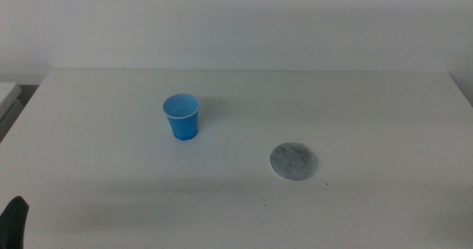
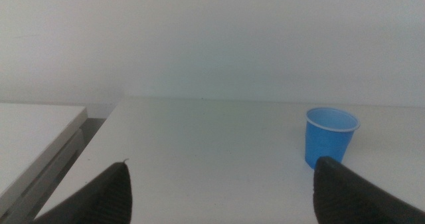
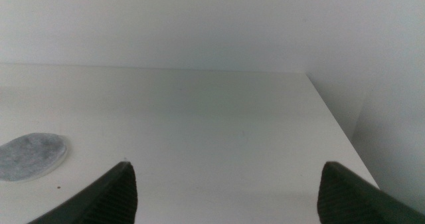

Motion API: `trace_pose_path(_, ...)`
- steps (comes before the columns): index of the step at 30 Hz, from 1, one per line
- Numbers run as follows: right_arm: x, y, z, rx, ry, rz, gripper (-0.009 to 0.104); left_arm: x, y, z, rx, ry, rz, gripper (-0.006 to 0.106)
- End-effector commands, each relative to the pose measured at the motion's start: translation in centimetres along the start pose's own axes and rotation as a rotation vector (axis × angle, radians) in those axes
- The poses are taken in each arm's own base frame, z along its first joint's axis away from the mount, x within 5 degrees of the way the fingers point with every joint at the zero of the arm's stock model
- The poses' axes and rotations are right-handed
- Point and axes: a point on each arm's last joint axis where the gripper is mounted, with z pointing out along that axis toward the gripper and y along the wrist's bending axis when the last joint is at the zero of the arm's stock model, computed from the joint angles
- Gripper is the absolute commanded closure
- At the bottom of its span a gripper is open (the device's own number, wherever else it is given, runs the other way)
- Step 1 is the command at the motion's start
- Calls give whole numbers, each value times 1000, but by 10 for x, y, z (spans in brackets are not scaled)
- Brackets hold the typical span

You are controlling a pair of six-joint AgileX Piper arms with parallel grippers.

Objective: Place an empty cup on a cup mat.

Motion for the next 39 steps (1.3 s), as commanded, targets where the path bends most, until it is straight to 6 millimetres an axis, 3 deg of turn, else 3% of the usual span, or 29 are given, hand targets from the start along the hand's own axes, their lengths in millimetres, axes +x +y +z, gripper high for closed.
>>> trace_pose_path(1,0,0,0,1,-8,-14,2,-1,0,0,1,-15,1,7)
trace_pose_path(8,0,0,0,1,-8,-14,2,-1,0,0,-1,-15,13,7)
trace_pose_path(11,0,0,0,1,-8,-14,2,-28,-3,4,-2,115,-15,7)
trace_pose_path(16,0,0,0,1,-8,-14,2,-104,-12,27,-9,473,-28,7)
trace_pose_path(18,0,0,0,1,-8,-14,2,-124,-15,43,-6,602,-41,7)
trace_pose_path(24,0,0,0,1,-8,-14,2,-158,-20,121,-4,838,-62,7)
trace_pose_path(28,0,0,0,1,-8,-14,2,-162,-36,178,46,941,-39,7)
trace_pose_path(35,0,0,0,1,-8,-14,2,-137,-86,274,81,1073,19,7)
trace_pose_path(39,0,0,0,1,-8,-14,2,-117,-109,315,111,1130,40,7)
